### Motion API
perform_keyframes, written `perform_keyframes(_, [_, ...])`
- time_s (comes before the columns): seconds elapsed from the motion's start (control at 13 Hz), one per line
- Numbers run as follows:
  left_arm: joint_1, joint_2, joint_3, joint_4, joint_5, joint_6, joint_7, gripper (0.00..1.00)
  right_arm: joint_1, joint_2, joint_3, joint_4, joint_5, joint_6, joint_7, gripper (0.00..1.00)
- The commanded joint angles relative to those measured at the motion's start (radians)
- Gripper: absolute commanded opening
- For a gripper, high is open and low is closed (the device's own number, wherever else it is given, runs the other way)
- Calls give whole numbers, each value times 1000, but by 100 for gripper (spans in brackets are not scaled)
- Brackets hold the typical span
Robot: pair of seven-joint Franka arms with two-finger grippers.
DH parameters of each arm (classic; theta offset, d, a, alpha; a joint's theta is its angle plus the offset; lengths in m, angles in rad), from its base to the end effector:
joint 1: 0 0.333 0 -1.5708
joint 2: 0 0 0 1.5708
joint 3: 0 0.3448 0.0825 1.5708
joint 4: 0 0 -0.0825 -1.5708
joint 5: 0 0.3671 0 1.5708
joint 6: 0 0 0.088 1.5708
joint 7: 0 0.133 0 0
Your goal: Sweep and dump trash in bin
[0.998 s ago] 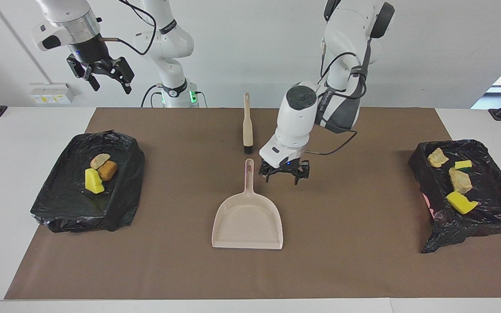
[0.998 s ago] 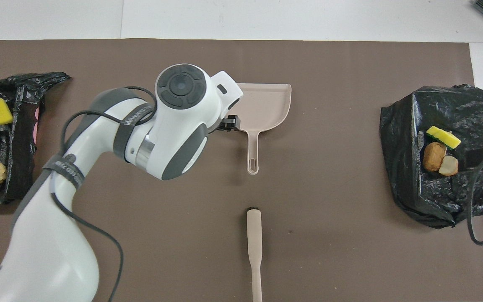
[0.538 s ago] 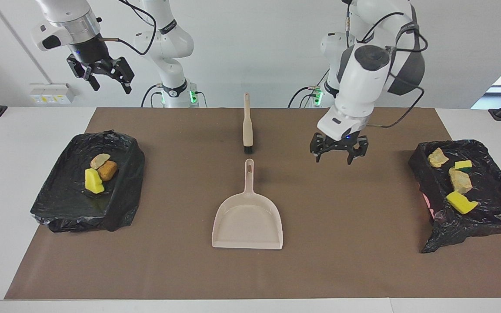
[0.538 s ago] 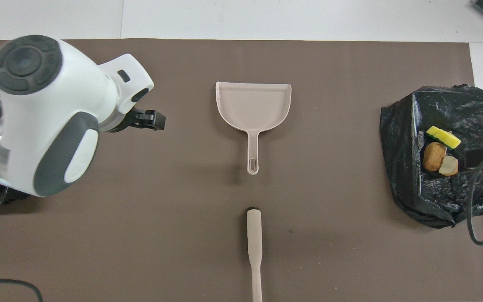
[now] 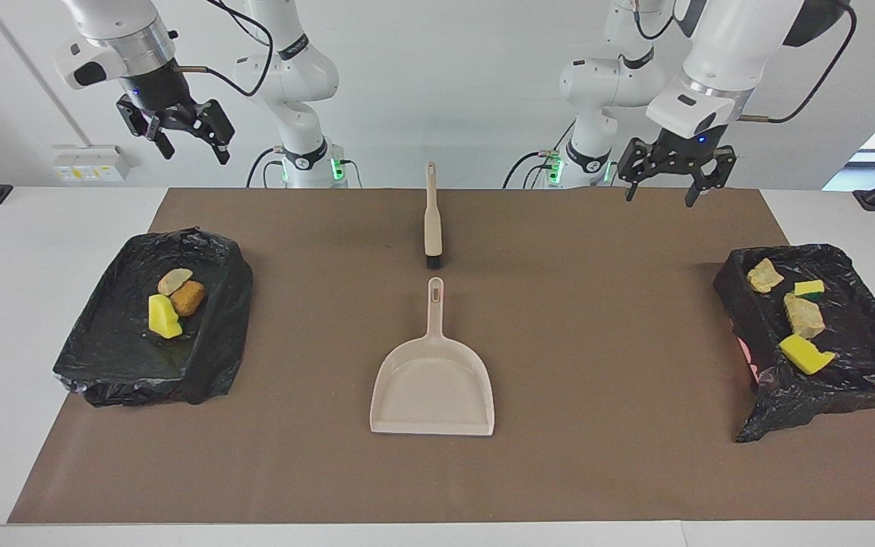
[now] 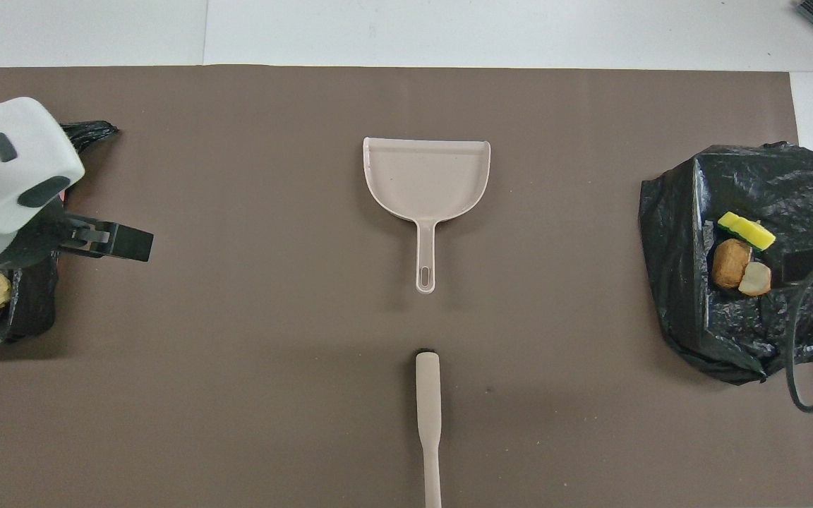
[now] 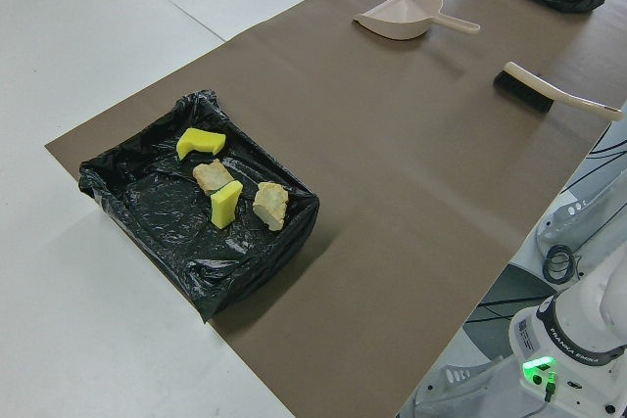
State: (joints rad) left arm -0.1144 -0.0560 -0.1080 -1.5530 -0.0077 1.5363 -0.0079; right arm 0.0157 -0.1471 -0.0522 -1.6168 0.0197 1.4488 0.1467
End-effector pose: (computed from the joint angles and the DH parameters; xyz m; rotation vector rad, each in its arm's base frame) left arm 0.5030 -0.1168 0.6616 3.1168 -0.3361 0.0604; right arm 0.4729 -0.0168 0.6704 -3.1027 0.2806 0.0352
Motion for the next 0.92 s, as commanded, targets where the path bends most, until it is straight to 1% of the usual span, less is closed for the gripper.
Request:
perform_keyframes(0.0, [44,22,-4,89,-37,-105,31,100,-14,-19,8,-15,6,-11,-27,100])
perform_keyframes(0.08, [47,30,-2,120,-44,-126,32,100,-14,-17,8,-15,8,-11,-27,100])
perform_keyframes(0.15, [61,56,2,151,-49,-160,31,100,-14,-19,8,-15,8,-11,-27,100])
perform_keyframes(0.23, [62,62,4,163,-48,-171,32,100,-14,-17,8,-15,6,-11,-27,100])
perform_keyframes(0.46, [64,39,8,151,-49,-147,31,100,-14,-19,6,-15,6,-11,-27,100])
perform_keyframes(0.84, [65,5,10,102,-49,-151,20,100,-14,-19,8,-15,6,-11,-27,100])
